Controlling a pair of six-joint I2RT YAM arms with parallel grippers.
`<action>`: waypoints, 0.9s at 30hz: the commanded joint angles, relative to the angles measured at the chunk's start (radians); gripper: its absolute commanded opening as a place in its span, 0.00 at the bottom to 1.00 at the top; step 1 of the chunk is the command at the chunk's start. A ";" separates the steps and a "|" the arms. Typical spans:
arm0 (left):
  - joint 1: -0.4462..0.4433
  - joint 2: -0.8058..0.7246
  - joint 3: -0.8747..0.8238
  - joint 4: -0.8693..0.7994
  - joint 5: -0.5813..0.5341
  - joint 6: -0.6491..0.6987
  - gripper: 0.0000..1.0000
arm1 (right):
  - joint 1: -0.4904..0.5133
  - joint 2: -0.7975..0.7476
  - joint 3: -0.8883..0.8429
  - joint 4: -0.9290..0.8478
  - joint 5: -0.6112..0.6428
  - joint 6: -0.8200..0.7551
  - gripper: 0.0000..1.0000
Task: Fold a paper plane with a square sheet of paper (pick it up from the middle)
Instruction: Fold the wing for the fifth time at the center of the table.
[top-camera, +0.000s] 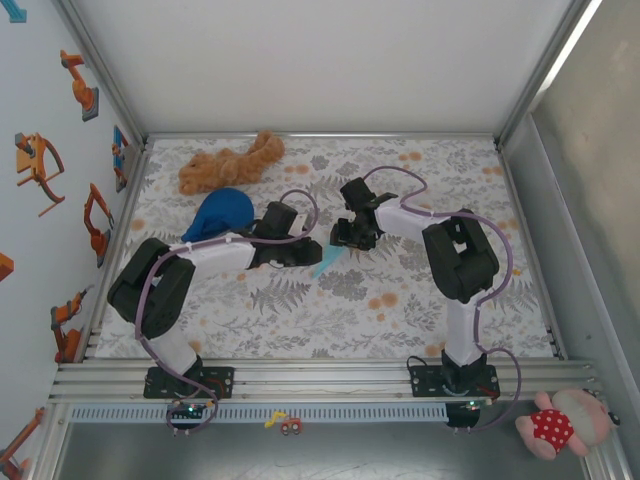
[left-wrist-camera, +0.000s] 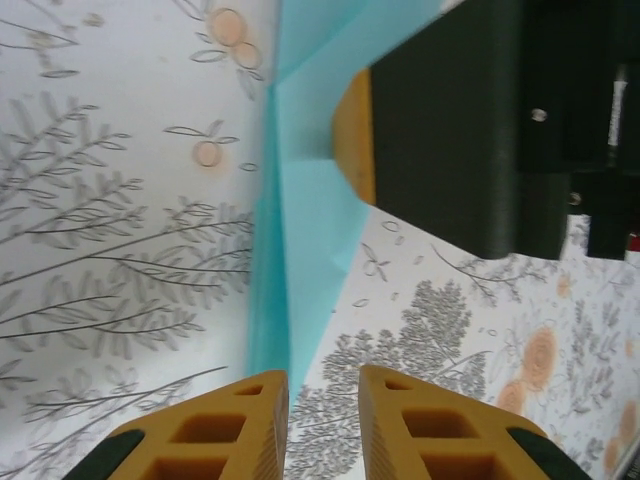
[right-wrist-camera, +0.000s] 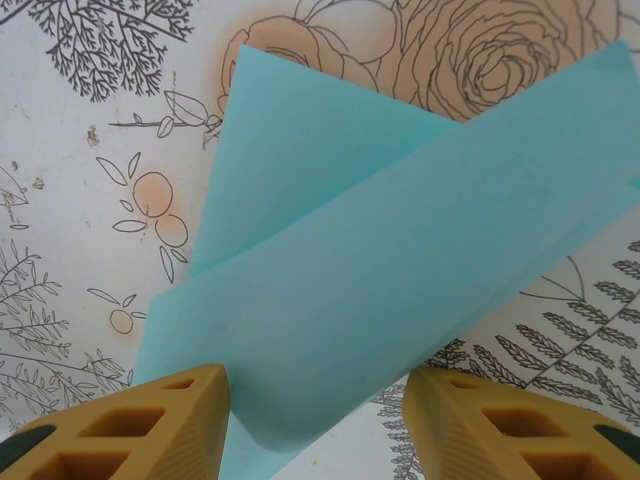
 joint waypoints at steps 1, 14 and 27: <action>-0.009 0.038 0.025 0.049 0.064 -0.012 0.23 | -0.003 0.149 -0.060 -0.005 0.071 -0.025 0.53; -0.011 0.163 0.095 0.087 0.143 -0.048 0.14 | -0.003 0.165 -0.051 -0.015 0.062 -0.023 0.53; -0.012 0.199 0.086 0.077 0.123 -0.050 0.13 | -0.002 0.175 -0.046 -0.025 0.061 -0.021 0.53</action>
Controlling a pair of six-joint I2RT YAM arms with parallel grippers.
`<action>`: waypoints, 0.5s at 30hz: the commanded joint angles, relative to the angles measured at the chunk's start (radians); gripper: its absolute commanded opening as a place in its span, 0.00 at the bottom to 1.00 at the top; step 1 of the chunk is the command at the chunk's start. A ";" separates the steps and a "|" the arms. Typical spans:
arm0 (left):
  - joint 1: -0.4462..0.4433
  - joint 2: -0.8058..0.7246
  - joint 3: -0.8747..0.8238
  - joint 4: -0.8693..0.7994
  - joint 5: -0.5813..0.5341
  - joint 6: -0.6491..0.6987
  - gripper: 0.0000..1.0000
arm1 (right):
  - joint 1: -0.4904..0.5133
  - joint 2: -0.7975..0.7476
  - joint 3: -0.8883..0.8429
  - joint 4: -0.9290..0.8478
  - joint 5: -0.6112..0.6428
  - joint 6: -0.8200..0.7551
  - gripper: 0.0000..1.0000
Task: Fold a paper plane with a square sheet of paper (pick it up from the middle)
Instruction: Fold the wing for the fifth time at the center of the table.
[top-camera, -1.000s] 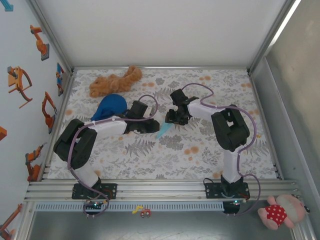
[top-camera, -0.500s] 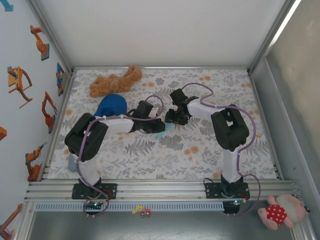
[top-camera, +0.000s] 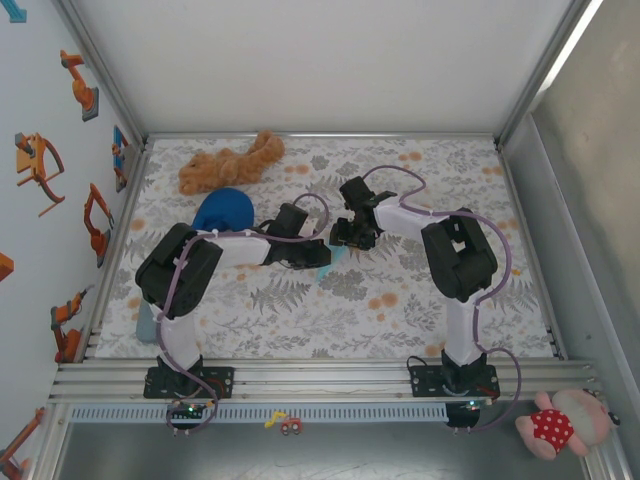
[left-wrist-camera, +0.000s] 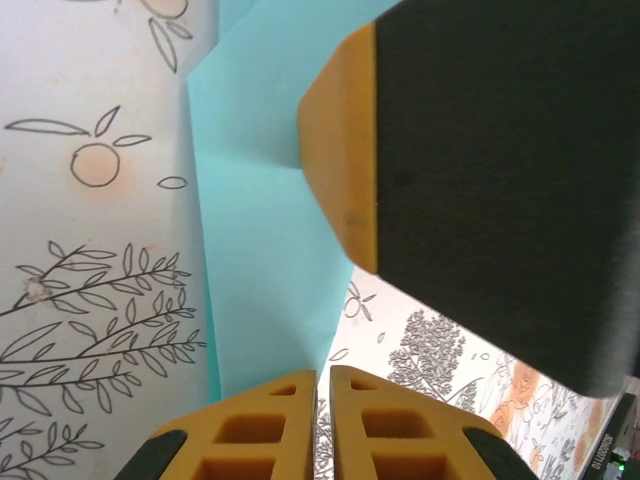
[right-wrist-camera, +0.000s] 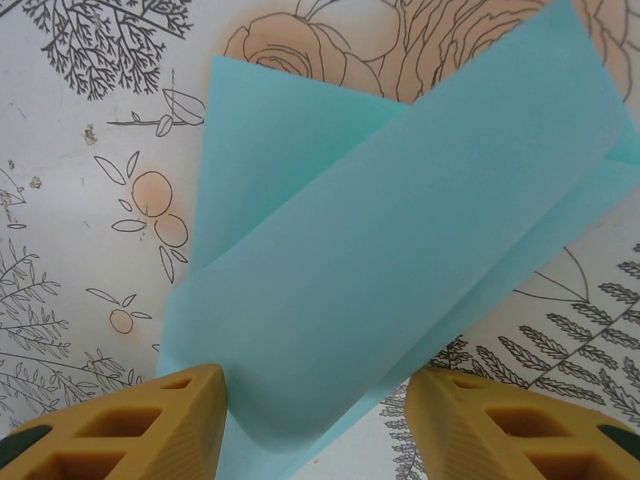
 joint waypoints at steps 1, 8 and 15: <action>-0.002 0.018 0.015 -0.002 0.010 -0.008 0.13 | -0.003 0.162 -0.069 0.002 0.068 -0.018 0.53; -0.002 0.023 0.011 0.002 0.011 -0.009 0.13 | -0.003 0.168 -0.072 0.002 0.068 -0.017 0.51; -0.002 0.033 0.011 -0.003 0.004 -0.012 0.11 | -0.003 0.168 -0.071 0.004 0.067 -0.016 0.51</action>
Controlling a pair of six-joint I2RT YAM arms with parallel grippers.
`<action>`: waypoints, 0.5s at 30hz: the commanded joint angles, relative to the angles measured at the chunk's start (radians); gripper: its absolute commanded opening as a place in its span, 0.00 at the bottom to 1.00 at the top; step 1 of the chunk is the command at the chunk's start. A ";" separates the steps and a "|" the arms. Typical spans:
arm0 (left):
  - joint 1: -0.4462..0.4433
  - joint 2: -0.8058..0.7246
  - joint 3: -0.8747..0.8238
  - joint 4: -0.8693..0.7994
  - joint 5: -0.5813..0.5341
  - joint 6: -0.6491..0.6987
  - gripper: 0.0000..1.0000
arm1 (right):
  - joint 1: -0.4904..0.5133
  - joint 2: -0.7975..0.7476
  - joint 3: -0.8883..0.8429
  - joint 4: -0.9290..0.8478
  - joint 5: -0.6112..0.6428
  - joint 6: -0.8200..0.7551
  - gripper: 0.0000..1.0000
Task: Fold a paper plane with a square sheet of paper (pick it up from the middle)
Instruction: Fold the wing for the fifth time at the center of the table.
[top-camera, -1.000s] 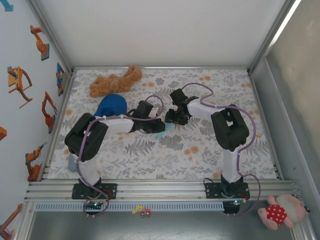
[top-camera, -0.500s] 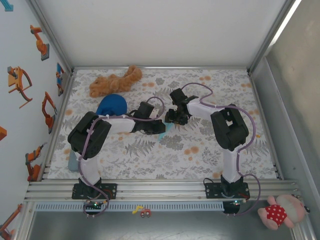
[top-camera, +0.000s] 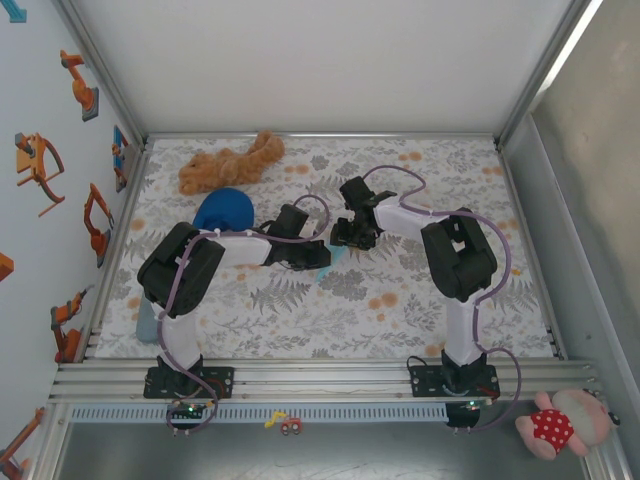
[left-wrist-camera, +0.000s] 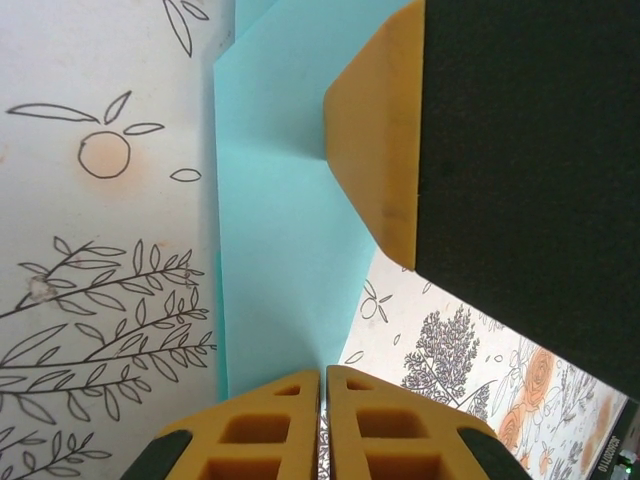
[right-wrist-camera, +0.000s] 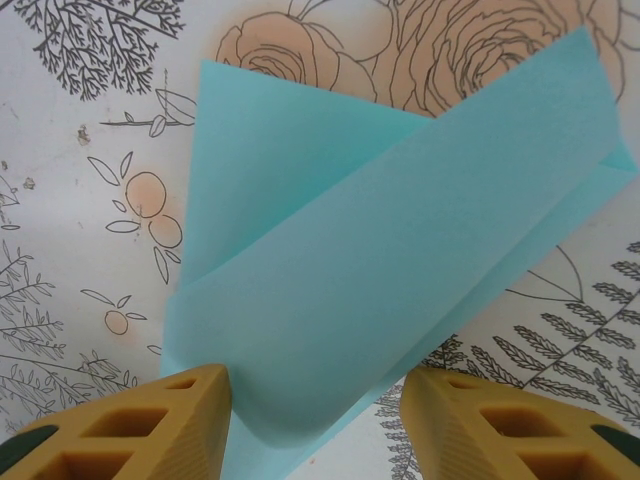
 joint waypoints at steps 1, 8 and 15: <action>-0.002 0.021 0.009 -0.008 0.001 -0.008 0.11 | -0.003 0.167 -0.073 0.009 0.064 -0.016 0.51; -0.002 0.028 0.011 -0.027 -0.025 -0.009 0.10 | -0.003 0.168 -0.074 0.009 0.064 -0.014 0.51; 0.002 0.040 0.005 -0.034 -0.038 -0.025 0.09 | -0.003 0.155 -0.074 0.007 0.054 -0.014 0.50</action>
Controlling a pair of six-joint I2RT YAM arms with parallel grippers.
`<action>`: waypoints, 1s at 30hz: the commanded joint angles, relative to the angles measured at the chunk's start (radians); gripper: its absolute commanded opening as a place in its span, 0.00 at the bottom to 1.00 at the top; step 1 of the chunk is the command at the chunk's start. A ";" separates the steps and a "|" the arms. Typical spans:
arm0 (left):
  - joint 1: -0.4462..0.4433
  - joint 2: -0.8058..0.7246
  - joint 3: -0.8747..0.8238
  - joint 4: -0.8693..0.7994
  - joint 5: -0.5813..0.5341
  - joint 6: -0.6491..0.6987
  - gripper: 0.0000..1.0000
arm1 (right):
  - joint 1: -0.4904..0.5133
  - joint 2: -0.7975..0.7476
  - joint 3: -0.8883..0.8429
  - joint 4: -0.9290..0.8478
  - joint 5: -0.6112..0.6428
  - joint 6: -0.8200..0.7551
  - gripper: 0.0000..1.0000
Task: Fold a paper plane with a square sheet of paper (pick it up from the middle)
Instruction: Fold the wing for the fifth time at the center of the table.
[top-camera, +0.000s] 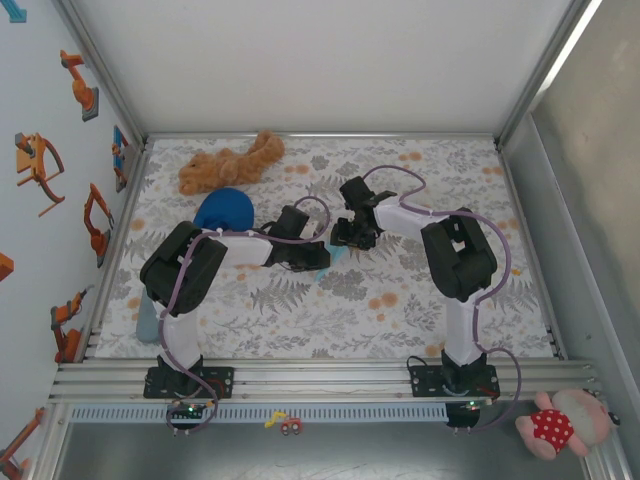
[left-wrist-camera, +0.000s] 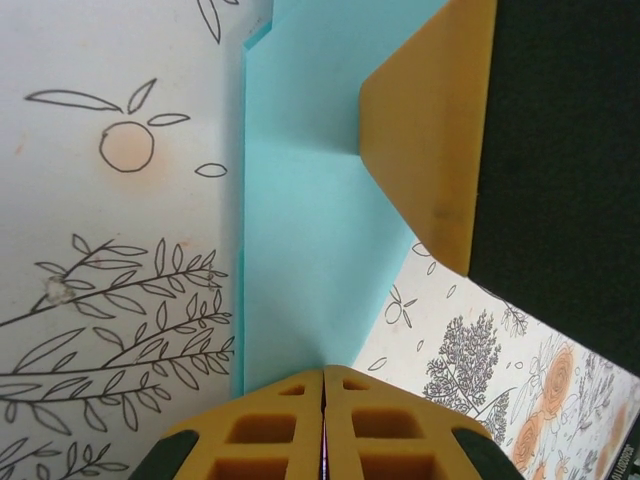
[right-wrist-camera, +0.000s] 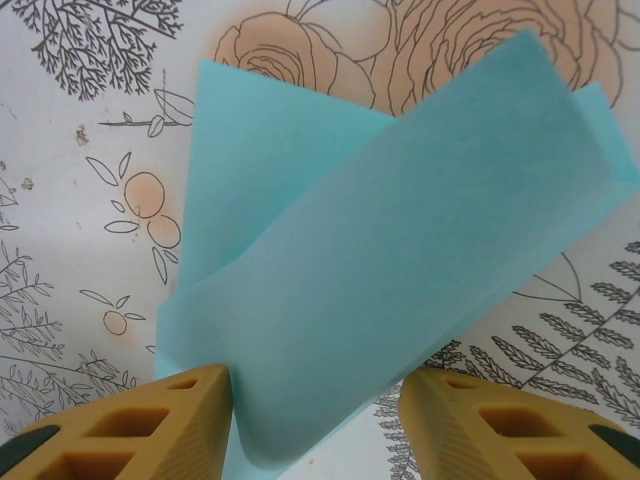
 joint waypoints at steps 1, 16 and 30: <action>0.004 0.026 0.000 -0.034 -0.023 -0.024 0.09 | -0.004 0.144 -0.072 0.006 0.050 -0.016 0.50; 0.022 0.035 -0.049 0.045 0.025 -0.066 0.08 | -0.080 -0.280 -0.146 0.082 -0.046 -0.068 0.51; 0.024 0.032 -0.055 0.054 0.031 -0.066 0.08 | -0.043 -0.207 -0.187 0.282 -0.320 -0.090 0.22</action>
